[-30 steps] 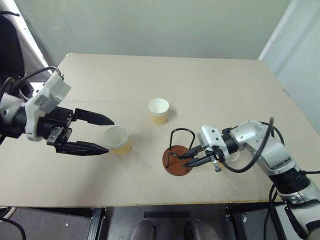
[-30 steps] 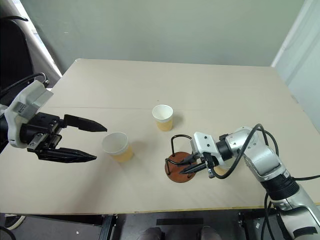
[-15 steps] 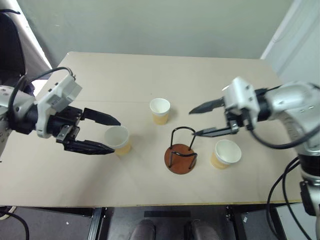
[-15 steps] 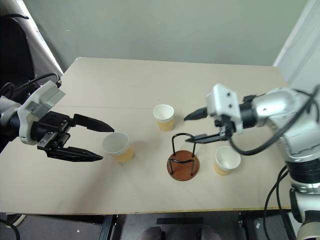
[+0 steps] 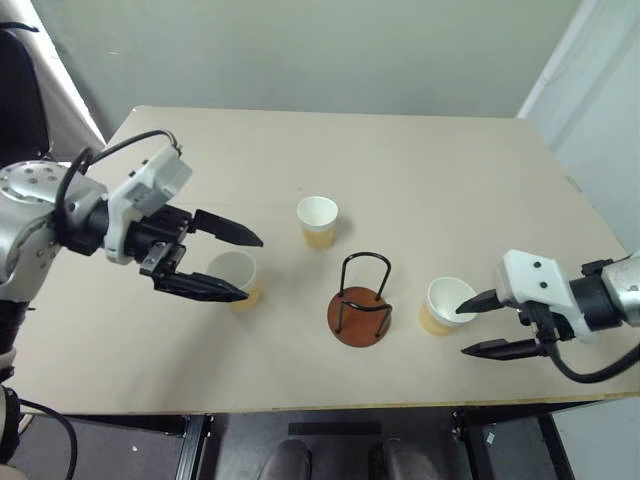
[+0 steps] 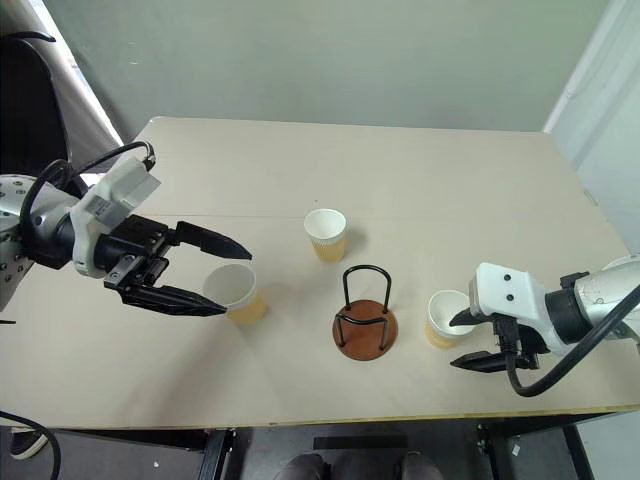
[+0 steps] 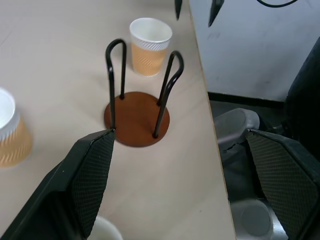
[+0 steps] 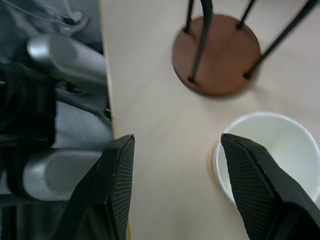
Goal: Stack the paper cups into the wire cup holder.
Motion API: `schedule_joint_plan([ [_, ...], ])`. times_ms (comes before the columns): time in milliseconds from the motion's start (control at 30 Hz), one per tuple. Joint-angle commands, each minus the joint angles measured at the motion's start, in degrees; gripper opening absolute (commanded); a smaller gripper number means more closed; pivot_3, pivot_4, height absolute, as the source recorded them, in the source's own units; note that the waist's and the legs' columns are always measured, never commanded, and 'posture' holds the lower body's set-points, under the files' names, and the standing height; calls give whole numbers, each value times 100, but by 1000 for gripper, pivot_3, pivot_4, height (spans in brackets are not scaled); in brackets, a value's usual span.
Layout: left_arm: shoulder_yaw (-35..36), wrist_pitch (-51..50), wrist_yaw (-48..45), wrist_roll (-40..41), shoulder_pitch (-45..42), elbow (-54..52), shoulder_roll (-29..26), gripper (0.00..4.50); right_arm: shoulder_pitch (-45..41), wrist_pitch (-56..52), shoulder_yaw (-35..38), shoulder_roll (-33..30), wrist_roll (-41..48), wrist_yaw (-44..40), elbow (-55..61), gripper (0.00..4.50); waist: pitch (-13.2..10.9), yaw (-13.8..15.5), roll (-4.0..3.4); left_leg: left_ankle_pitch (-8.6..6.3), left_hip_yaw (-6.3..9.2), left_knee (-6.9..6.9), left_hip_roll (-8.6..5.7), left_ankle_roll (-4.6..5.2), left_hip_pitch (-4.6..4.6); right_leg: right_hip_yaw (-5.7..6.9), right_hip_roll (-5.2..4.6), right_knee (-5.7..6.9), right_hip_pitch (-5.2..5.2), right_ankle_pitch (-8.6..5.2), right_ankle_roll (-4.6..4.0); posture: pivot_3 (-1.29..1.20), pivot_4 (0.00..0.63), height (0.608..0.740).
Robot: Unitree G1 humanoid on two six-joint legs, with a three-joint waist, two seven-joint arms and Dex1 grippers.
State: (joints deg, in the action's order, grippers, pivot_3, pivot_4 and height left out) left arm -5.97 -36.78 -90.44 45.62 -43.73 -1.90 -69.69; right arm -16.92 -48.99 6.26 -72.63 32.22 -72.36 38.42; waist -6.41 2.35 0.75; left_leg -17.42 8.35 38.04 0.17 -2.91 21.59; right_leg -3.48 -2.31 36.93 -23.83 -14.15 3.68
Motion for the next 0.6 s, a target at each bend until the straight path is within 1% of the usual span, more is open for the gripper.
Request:
schedule_joint_plan([
  [33,19,32,-206,168,-80,-42,-163,4500,-43,223,-146,-48,-231,217,-57,2719,0,-2,-1,1,-2,0,0,2,-3,-1,0,2,1,0,0,0,150,740],
  [133,51,142,-206,61,0,-82,-220,4500,-80,417,-378,-50,-483,300,-318,2719,0,-3,-1,0,0,-1,0,4,-5,-1,0,2,2,0,1,0,150,740],
  [400,542,220,-193,-133,413,-319,-235,4500,-174,931,-1080,25,-1112,298,-787,2719,1,-3,-1,-5,1,-5,0,12,4,3,0,-1,0,1,1,0,150,740],
  [600,830,77,-59,-147,637,-434,-201,4500,-449,1286,-1881,415,-1820,437,-1119,2719,1,-11,0,-6,1,0,0,15,2,4,0,-2,0,2,3,0,150,740],
])
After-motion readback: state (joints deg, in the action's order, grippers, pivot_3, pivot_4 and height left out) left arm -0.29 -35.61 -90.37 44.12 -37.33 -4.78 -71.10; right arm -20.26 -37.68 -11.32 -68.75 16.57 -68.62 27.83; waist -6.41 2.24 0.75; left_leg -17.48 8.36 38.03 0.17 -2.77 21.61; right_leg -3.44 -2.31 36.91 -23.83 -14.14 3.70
